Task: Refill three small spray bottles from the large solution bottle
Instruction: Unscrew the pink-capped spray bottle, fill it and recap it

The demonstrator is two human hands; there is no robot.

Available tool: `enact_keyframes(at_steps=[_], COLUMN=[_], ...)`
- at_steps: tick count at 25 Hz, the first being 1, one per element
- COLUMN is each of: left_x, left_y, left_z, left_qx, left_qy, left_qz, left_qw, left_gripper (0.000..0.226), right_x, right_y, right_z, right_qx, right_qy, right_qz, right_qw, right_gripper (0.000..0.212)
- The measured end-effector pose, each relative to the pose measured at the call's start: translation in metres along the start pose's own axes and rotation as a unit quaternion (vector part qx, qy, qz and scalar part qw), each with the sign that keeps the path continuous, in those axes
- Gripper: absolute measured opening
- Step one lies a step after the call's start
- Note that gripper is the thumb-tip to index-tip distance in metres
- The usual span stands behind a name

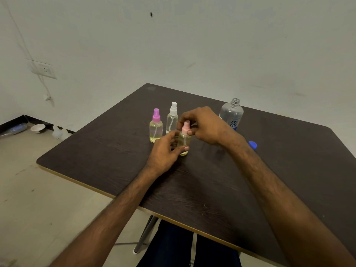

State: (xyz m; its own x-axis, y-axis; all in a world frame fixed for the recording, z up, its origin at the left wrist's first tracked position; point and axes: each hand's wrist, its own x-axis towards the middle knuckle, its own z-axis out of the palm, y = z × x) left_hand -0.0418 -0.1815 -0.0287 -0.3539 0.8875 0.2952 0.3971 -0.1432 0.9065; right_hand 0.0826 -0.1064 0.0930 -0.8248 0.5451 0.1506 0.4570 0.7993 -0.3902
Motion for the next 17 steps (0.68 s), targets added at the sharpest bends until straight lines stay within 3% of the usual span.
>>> enact_keyframes(at_steps=[4,11,17], left_x=[0.0,-0.003,0.001], left_y=[0.001,0.006,0.001], left_z=[0.0,0.0,-0.003], left_qx=[-0.005,0.023,-0.011], left_qy=[-0.002,0.012,-0.004], left_qz=[-0.003,0.014,-0.008], left_qw=[1.0,1.0,1.0], left_gripper=[0.049,0.048,0.033], right_x=[0.003,0.002,0.012], right_y=[-0.001,-0.012,-0.006], right_z=[-0.002,0.01,-0.003], right_qx=[-0.081,-0.272,-0.161], right_qy=[-0.006,0.018,-0.062], right_qz=[0.003,0.028,0.0], right_qw=[0.997,0.962,0.985], right_gripper=[0.014,0.038,0.029])
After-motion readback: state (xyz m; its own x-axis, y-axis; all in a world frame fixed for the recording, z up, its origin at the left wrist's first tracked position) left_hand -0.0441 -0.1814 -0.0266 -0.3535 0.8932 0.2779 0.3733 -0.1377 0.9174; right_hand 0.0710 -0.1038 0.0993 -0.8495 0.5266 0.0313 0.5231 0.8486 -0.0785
